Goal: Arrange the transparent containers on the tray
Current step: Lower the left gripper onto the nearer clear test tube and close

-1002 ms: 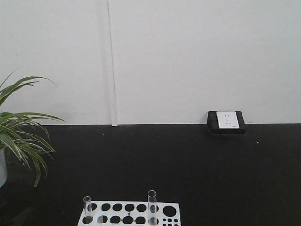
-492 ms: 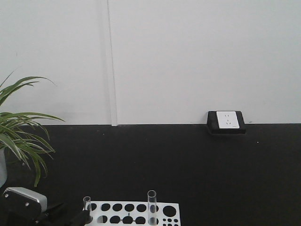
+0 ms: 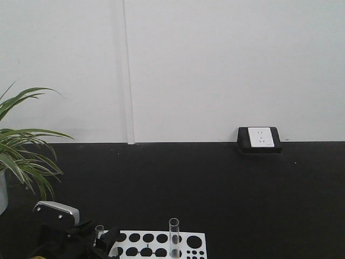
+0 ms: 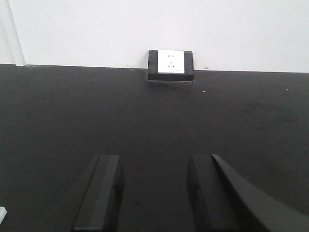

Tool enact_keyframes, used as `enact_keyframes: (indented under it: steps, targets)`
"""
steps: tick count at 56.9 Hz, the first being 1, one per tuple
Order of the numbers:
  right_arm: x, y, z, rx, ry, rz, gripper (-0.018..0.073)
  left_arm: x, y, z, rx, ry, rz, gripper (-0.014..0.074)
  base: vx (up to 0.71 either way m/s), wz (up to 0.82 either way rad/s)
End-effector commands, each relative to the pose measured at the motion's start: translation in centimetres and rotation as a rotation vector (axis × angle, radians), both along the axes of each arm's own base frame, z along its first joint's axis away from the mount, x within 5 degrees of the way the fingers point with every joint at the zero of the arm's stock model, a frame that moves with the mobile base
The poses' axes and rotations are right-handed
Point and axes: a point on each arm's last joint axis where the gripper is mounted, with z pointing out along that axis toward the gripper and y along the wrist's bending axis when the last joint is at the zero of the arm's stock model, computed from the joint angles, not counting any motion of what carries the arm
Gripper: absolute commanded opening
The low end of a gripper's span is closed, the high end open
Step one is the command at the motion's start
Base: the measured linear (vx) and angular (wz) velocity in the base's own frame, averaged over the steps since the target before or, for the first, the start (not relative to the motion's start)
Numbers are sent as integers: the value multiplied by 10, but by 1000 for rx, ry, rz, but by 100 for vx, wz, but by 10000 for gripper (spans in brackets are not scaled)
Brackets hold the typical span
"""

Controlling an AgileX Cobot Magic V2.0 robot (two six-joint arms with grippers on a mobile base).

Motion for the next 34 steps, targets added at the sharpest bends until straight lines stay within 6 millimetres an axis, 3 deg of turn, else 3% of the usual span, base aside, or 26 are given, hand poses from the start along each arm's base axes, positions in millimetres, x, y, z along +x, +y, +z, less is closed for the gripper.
enact_keyframes:
  steps: [1,22,34]
  targets:
    - [3,1,21,-15,-129,13,401,4,-4,23,-59,-108,-5,475,0,0]
    - [3,1,21,-15,-129,13,401,3,-4,21,-47,-92,-10,468,0,0]
    - [3,1,21,-16,-129,13,401,3,-5,21,-41,-94,-21,402,0,0]
